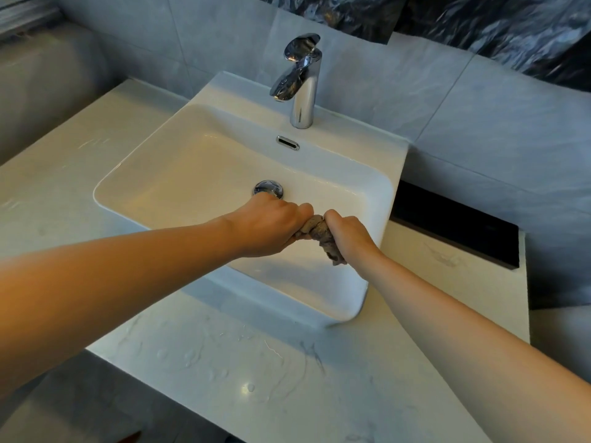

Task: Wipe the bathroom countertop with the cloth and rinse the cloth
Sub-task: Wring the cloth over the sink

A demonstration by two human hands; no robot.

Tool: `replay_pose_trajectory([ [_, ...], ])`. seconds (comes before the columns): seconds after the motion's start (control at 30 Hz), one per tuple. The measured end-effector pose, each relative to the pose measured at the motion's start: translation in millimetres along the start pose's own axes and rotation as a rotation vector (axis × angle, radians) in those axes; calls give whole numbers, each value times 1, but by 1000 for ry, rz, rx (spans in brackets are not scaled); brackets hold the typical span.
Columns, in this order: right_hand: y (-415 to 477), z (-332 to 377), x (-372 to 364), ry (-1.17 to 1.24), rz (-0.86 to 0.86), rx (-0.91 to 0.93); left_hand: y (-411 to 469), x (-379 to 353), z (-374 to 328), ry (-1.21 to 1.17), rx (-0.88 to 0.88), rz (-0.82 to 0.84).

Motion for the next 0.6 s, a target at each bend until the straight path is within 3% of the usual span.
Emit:
replay_pose_trajectory([
  [0.13,2,-5,-6,85,131,-83,1,1,2,46,-21,22],
  [0.33,5,-9,-8,54,123,-149,1,4,5,98,-45,42],
  [0.6,4,-16,-10,189,-55,-120,-1,-5,6,92,-21,76],
])
Point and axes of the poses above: each hand's wrist, its own y-axis towards the middle knuckle, its own x-axis out of the back of the hand, z = x × y, the point moved 8 cm from there along y, towards the middle knuckle, and after that the axes turned 14 degrees about -x, right-handed, at the moved point
